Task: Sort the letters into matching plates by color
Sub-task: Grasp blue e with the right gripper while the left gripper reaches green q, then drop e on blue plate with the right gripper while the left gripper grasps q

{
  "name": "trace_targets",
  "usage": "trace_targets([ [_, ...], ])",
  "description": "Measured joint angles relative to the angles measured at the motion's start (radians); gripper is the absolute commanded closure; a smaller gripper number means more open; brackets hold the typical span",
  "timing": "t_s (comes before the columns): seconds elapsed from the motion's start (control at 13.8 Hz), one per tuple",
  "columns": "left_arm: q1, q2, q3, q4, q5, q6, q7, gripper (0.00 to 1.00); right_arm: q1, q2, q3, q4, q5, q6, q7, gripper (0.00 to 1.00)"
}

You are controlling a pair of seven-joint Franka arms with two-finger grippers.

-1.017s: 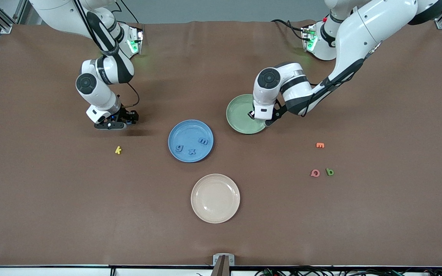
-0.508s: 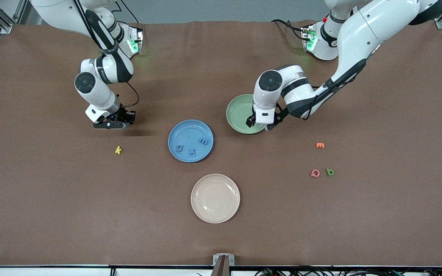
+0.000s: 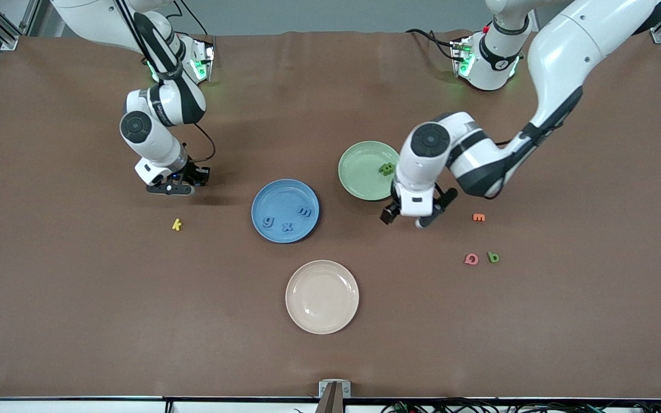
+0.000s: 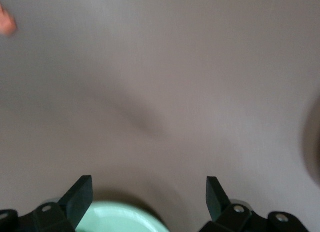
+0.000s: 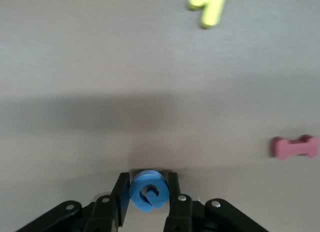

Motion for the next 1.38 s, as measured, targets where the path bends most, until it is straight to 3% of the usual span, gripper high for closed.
trace_targets([
  [0.29, 0.153, 0.0, 0.035, 0.026, 0.001, -0.012, 0.331, 0.01, 0.146, 0.007, 0.006, 0.223, 0.002, -0.21, 0.241, 0.99],
  [0.51, 0.175, 0.001, 0.144, 0.063, 0.001, -0.002, 0.56, 0.05, 0.231, 0.087, 0.008, 0.388, 0.002, -0.279, 0.413, 0.99],
  [0.65, 0.174, 0.01, 0.204, 0.089, 0.001, 0.017, 0.659, 0.13, 0.27, 0.18, 0.008, 0.488, 0.003, -0.28, 0.499, 0.99],
  [0.87, 0.168, 0.055, 0.235, 0.134, 0.002, 0.029, 0.735, 0.31, 0.316, 0.321, 0.008, 0.622, 0.003, -0.279, 0.607, 0.99],
  [1.09, 0.159, 0.09, 0.241, 0.15, 0.003, 0.032, 0.836, 0.41, 0.341, 0.398, 0.008, 0.685, 0.003, -0.278, 0.667, 0.99],
  [1.38, 0.158, 0.103, 0.245, 0.15, 0.003, 0.032, 0.868, 0.45, 0.35, 0.406, 0.008, 0.697, 0.003, -0.284, 0.7, 0.96],
])
